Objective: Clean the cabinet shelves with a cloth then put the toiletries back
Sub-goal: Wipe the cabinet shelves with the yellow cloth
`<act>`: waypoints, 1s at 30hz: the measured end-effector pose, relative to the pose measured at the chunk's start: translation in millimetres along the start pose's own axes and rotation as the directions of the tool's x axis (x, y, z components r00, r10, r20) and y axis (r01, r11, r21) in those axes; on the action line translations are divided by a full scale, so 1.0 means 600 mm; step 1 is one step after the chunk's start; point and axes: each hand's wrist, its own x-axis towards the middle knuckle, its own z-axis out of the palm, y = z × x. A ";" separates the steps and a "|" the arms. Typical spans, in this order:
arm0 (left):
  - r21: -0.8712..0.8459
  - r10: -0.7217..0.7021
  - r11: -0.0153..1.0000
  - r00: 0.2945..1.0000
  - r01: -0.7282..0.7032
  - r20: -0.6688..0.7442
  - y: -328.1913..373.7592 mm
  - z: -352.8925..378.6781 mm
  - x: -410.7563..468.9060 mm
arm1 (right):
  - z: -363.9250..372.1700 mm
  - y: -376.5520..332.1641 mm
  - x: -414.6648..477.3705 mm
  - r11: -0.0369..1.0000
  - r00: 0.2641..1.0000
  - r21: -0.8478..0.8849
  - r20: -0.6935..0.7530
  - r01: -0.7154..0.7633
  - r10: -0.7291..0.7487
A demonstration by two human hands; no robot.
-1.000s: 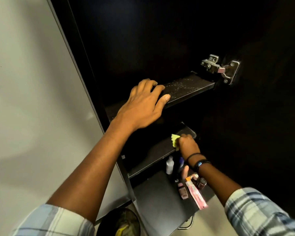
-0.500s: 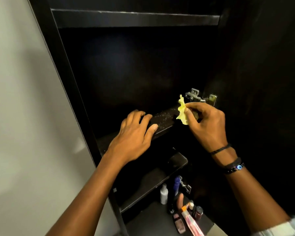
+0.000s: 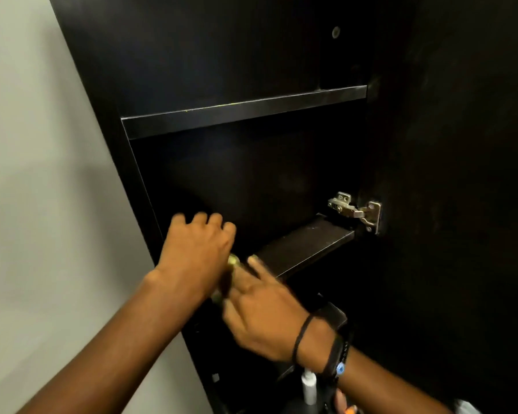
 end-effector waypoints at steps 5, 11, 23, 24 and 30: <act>0.111 0.021 0.993 0.998 -0.027 0.051 -0.008 -0.015 -0.008 | 0.005 -0.042 0.003 0.990 0.995 0.110 0.041 0.084 -0.089; 0.166 0.027 0.985 0.997 -0.040 0.079 -0.009 0.000 -0.013 | -0.016 0.204 0.023 0.901 0.861 -0.180 0.273 -0.394 0.430; -0.094 -0.005 0.996 0.999 0.009 0.043 -0.005 -0.012 0.004 | -0.008 -0.021 0.038 0.976 0.981 0.195 0.144 0.101 -0.130; -0.153 -0.015 0.988 0.997 0.026 0.075 -0.001 -0.014 0.011 | 0.001 -0.038 0.030 0.967 0.980 0.199 0.087 0.160 -0.181; -0.762 -0.142 0.614 0.979 0.205 0.149 0.026 0.045 0.057 | -0.013 0.109 0.035 0.978 0.966 0.010 0.163 -0.207 0.202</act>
